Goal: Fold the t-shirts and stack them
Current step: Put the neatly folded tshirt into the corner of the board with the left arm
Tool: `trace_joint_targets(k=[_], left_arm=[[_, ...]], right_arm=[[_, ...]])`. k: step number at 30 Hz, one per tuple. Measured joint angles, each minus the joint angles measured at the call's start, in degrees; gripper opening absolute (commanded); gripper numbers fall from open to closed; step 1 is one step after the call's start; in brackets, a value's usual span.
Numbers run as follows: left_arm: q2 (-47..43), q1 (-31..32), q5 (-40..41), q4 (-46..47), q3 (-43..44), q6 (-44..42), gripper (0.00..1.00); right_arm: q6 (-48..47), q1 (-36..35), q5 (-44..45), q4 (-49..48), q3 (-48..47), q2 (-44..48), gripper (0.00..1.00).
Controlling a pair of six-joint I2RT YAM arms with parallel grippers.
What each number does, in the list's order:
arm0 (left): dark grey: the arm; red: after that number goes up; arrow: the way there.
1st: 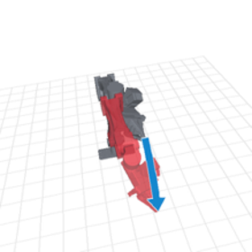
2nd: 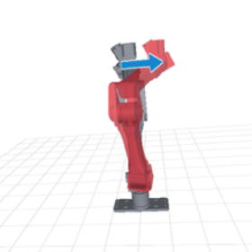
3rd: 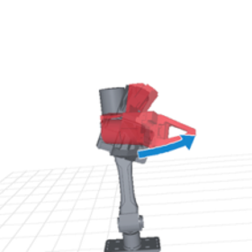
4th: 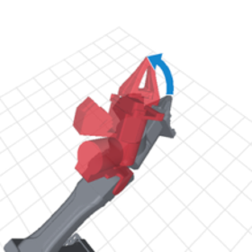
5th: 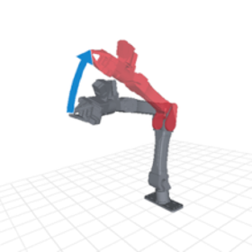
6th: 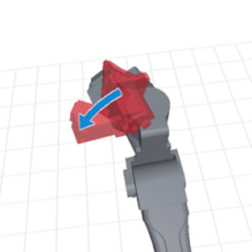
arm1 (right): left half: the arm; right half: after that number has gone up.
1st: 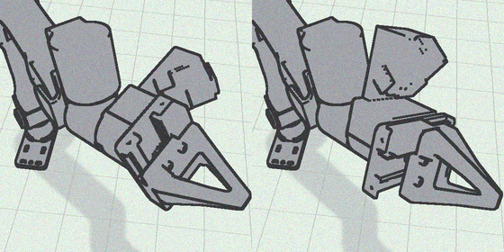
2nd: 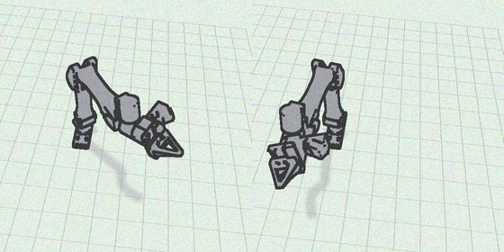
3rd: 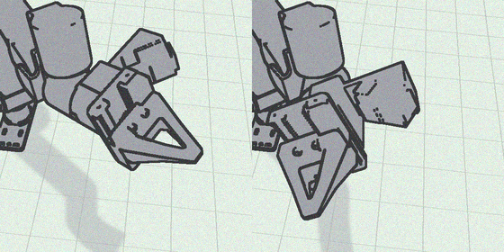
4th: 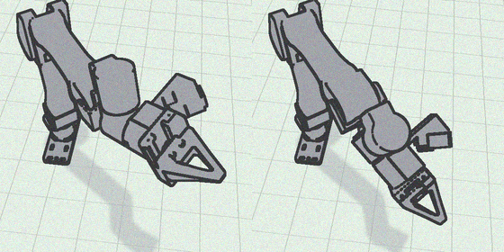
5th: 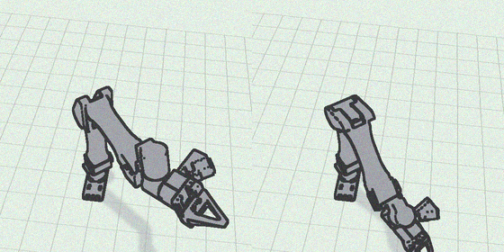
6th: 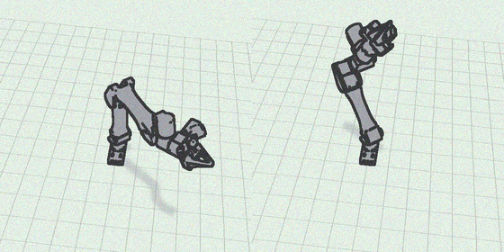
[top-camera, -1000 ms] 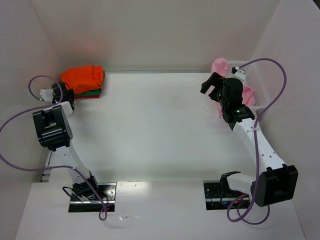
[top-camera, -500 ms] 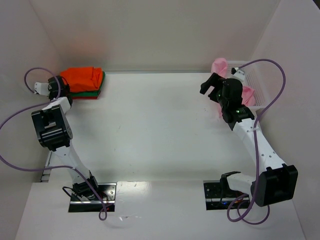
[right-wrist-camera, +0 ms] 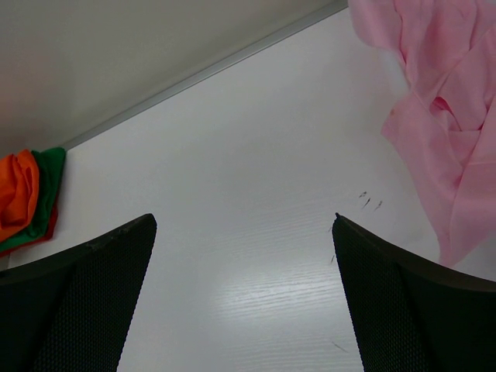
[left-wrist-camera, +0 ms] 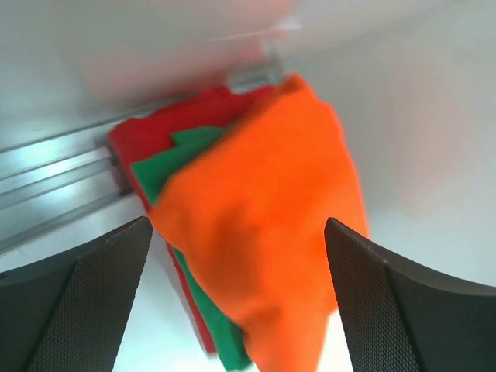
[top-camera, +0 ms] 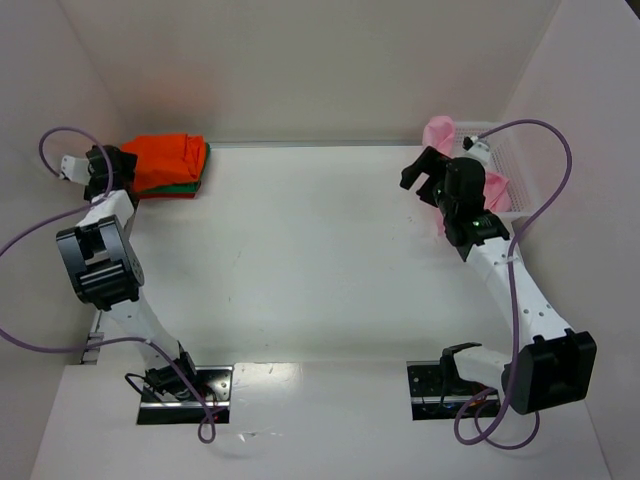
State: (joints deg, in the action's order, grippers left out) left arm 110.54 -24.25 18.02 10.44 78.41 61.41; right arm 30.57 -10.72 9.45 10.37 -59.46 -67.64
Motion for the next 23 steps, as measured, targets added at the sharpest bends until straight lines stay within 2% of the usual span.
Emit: trace_joint_targets(k=[4,9,16,20,23], left_arm=[[-6.67,0.13,-5.27,-1.25,-0.55,-4.5,1.0],[-18.23,2.27,-11.19,-3.39,-1.29,-14.05,1.0],[-28.57,11.63,-16.94,-11.02,-2.05,-28.57,1.0],[-32.26,17.62,-17.46,-15.67,-5.31,-32.83,1.0],[-33.22,19.56,-18.51,-18.47,-6.49,-34.64,1.0]], right_arm=[[-1.2,0.0,0.44,0.33,-0.02,0.9,1.0],[-3.72,0.28,1.97,0.39,-0.37,2.84,1.0],[-4.94,3.04,2.32,0.17,-1.18,3.91,1.0],[-5.29,3.1,1.01,0.17,-1.18,3.91,1.0],[-5.68,3.1,-0.46,0.15,-0.83,3.98,1.0]])
